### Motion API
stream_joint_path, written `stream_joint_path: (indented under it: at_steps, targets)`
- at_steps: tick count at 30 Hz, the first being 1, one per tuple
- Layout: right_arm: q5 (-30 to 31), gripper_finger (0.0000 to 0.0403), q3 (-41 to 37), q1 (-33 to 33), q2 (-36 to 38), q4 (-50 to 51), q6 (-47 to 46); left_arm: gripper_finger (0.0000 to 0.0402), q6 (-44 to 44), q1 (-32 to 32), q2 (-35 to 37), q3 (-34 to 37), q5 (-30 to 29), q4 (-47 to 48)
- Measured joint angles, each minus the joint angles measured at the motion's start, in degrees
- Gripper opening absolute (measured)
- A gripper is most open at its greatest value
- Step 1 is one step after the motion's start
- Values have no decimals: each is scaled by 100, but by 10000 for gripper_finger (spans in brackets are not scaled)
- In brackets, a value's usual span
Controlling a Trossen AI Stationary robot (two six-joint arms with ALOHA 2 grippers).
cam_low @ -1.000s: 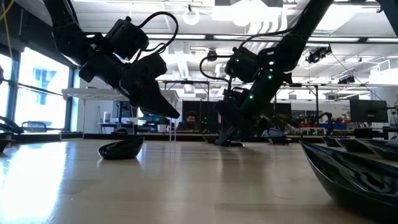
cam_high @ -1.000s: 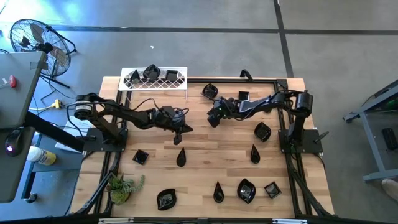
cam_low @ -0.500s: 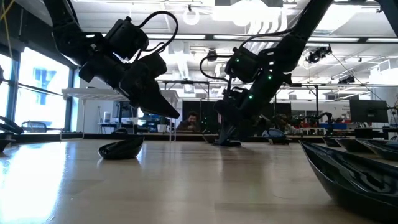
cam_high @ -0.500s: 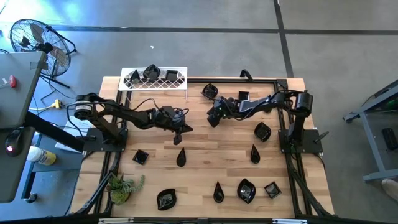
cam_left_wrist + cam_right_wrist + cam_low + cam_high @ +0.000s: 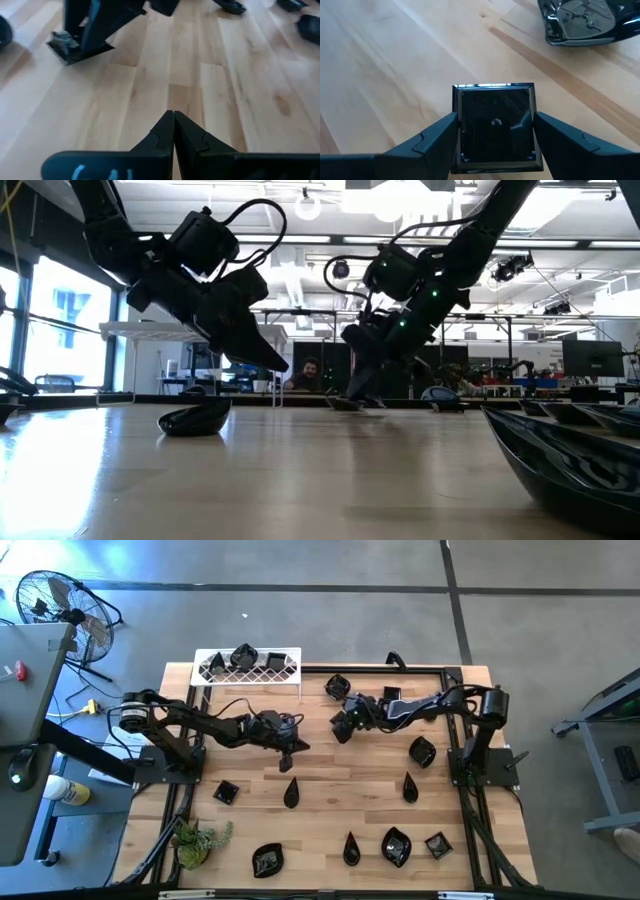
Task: Pick & Place Mini shaped plates
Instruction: Stack the square plate on top of the square plate on the shelf
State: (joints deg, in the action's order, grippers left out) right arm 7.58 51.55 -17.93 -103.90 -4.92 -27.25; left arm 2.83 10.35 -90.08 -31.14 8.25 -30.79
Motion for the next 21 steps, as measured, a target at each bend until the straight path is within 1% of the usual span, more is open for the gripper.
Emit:
stream_joint_path:
  at_steps: [3,6,9,16,21]
  targets:
    - [-222,251,1,0,1,-154,-153,2,0,0,0,0,-178,-12]
    - [-358,251,2,0,2,-342,-266,15,0,0,0,2,-354,-92]
    - [-457,252,2,0,7,-549,-379,40,0,0,2,2,-472,-140]
    - [-664,252,4,-18,9,-1218,-736,109,-2,0,2,2,-489,-255]
    - [-870,252,4,-44,11,-2025,-939,141,-149,0,2,2,-888,-332]
